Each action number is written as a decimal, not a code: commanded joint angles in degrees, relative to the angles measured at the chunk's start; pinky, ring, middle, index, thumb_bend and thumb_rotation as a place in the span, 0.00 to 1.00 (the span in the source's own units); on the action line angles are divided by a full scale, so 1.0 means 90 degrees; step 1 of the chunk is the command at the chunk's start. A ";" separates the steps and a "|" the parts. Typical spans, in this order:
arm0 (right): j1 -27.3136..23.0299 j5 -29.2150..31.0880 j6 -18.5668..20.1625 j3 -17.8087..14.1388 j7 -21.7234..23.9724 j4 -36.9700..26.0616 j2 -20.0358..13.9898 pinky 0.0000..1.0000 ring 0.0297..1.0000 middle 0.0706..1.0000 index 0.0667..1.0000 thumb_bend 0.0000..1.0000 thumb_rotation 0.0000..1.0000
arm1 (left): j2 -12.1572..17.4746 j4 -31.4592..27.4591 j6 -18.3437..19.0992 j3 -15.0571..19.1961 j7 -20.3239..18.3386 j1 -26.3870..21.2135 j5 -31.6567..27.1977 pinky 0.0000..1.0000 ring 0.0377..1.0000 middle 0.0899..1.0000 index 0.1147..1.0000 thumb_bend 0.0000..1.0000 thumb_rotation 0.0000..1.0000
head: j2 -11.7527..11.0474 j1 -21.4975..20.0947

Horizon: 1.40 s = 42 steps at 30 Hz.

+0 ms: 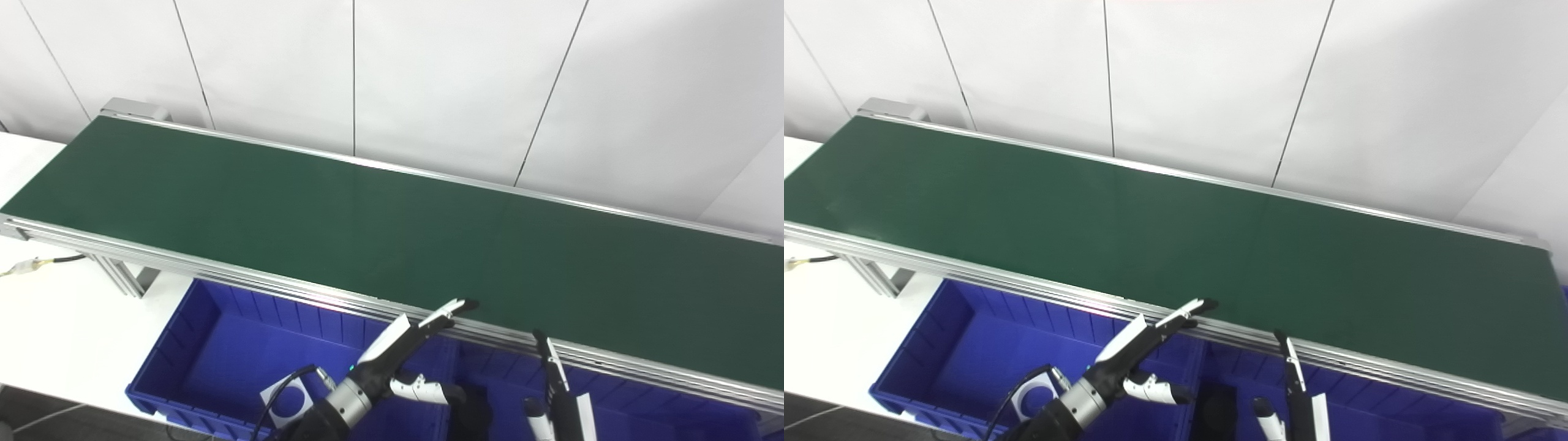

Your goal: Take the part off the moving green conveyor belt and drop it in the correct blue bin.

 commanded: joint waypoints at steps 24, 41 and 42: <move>-0.0593 -0.0136 -0.0264 0.1162 -0.1599 0.0071 -0.0166 0.94 0.96 0.96 0.95 0.85 1.00 | 0.1224 -0.0347 -0.0220 -0.1441 0.2084 -0.0367 -0.0713 1.00 1.00 1.00 1.00 0.89 1.00 | 0.1073 -0.1128; -0.0132 -0.0317 -0.0256 0.0156 -0.0310 -0.0784 0.0396 0.93 0.95 0.95 0.94 0.87 1.00 | 0.0889 -0.1578 -0.0210 -0.0213 0.0448 0.0210 -0.1097 1.00 1.00 1.00 1.00 0.80 1.00 | 0.1910 -0.1830; -0.0128 -0.0331 -0.0258 0.0134 -0.0281 -0.0786 0.0425 0.93 0.95 0.95 0.94 0.87 1.00 | 0.0870 -0.1603 -0.0209 -0.0158 0.0378 0.0228 -0.1093 1.00 1.00 1.00 1.00 0.79 1.00 | 0.1920 -0.1895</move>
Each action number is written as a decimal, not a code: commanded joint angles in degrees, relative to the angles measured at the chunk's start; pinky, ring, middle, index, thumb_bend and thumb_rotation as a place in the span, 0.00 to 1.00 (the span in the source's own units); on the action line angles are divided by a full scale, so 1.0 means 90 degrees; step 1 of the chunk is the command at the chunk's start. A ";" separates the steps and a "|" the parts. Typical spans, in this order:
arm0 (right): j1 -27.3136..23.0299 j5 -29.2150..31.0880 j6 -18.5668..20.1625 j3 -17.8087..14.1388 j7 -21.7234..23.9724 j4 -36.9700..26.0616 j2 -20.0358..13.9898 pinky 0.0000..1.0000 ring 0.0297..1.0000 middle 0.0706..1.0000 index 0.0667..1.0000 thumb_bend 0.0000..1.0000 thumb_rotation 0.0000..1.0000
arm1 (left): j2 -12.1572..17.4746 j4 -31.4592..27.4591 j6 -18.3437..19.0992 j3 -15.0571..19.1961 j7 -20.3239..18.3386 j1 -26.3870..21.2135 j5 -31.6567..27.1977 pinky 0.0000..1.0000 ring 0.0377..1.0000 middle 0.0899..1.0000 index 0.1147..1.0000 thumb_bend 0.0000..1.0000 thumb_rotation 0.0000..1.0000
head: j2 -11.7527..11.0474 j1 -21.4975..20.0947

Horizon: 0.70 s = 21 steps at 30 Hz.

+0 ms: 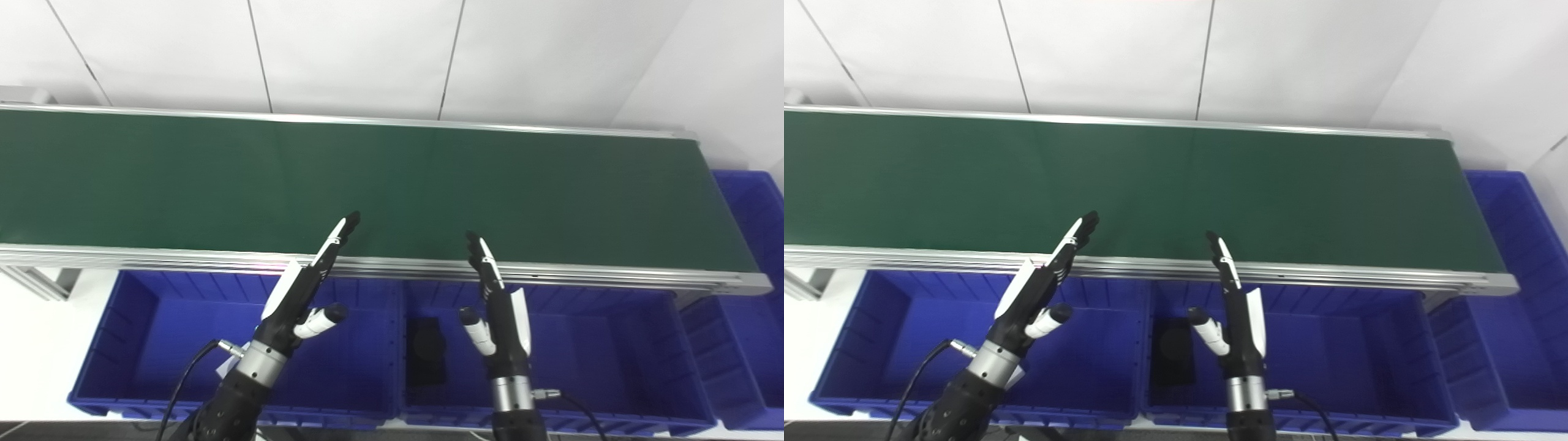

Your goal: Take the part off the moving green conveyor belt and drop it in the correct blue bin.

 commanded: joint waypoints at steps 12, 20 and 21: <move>0.0037 -0.0114 -0.0102 -0.0236 0.0257 -0.0216 0.0156 0.94 0.94 0.94 0.93 0.85 1.00 | -0.0332 -0.0054 -0.0134 0.0516 -0.0579 0.0043 0.0053 1.00 1.00 1.00 1.00 0.80 0.99 | -0.0133 0.0270; 0.0140 -0.0076 -0.0103 -0.0261 0.0334 -0.0238 0.0088 0.94 0.94 0.94 0.93 0.87 1.00 | -0.0496 0.0096 -0.0135 0.0444 -0.0199 0.0132 0.0309 1.00 1.00 1.00 1.00 0.80 1.00 | -0.0318 0.0542; 0.0143 -0.0069 -0.0103 -0.0255 0.0338 -0.0238 0.0080 0.94 0.94 0.94 0.93 0.87 1.00 | -0.0506 0.0092 -0.0135 0.0428 -0.0145 0.0139 0.0338 1.00 1.00 1.00 1.00 0.79 1.00 | -0.0318 0.0542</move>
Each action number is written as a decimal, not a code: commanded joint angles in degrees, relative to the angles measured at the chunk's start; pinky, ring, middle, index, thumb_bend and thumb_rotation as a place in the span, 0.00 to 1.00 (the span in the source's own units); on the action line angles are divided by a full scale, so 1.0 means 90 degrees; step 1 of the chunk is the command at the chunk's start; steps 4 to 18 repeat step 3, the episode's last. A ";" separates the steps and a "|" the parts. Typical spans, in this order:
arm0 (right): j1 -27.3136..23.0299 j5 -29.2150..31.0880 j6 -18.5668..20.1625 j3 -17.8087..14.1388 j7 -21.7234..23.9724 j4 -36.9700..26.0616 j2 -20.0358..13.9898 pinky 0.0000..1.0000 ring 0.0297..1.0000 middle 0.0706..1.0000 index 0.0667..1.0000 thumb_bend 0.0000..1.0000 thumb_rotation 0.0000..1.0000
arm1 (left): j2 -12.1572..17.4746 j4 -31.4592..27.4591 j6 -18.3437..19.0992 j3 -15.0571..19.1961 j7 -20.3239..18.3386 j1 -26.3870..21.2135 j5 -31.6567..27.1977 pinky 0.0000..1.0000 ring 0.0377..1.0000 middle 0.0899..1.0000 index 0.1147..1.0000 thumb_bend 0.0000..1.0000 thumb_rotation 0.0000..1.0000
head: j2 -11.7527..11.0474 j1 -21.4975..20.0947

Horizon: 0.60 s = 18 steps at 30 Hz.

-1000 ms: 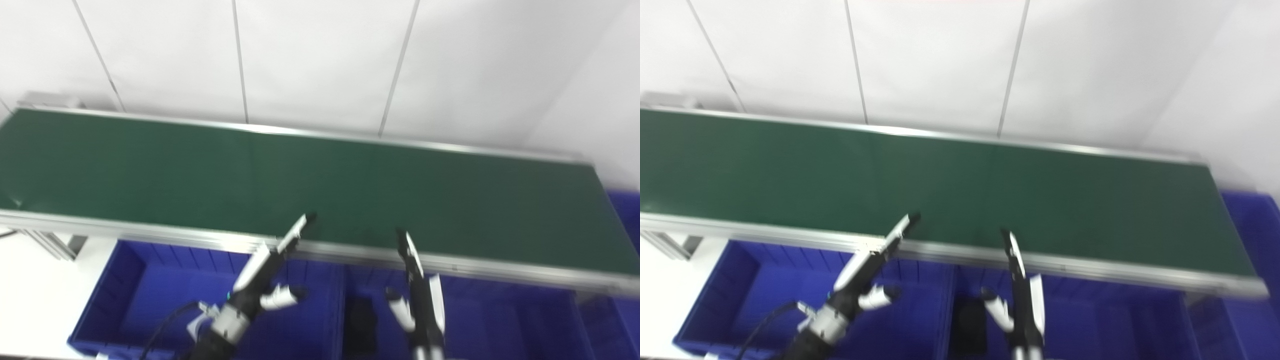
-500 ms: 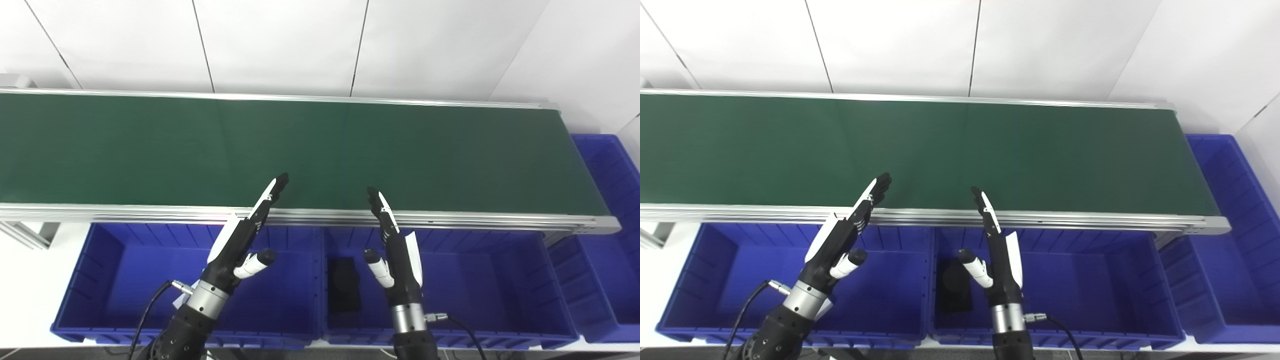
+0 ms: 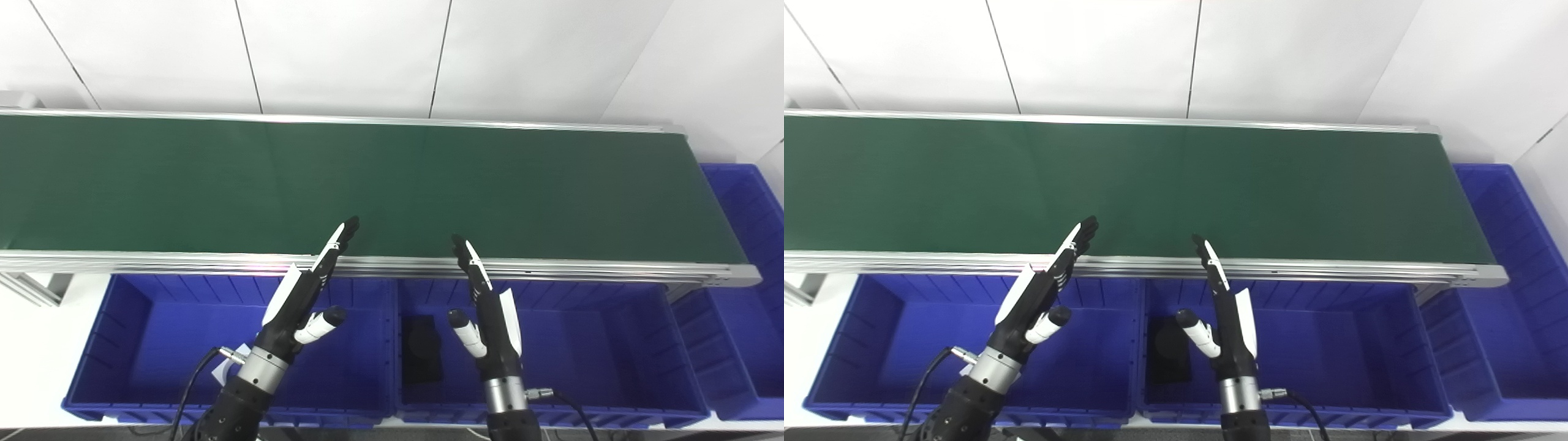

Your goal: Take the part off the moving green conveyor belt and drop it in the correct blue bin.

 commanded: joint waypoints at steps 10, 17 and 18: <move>-0.0017 0.0026 -0.0102 0.0012 0.0024 -0.0225 -0.0021 0.94 0.94 0.94 0.93 0.87 1.00 | -0.0073 -0.0094 -0.0136 -0.0056 0.0300 -0.0006 0.0059 1.00 1.00 1.00 1.00 0.77 1.00 | -0.0104 0.0147; -0.0017 0.0026 -0.0102 0.0012 0.0024 -0.0225 -0.0021 0.94 0.94 0.94 0.93 0.87 1.00 | -0.0073 -0.0094 -0.0136 -0.0056 0.0300 -0.0006 0.0059 1.00 1.00 1.00 1.00 0.77 1.00 | -0.0104 0.0147; -0.0017 0.0026 -0.0102 0.0012 0.0024 -0.0225 -0.0021 0.94 0.94 0.94 0.93 0.87 1.00 | -0.0073 -0.0094 -0.0136 -0.0056 0.0300 -0.0006 0.0059 1.00 1.00 1.00 1.00 0.77 1.00 | -0.0104 0.0147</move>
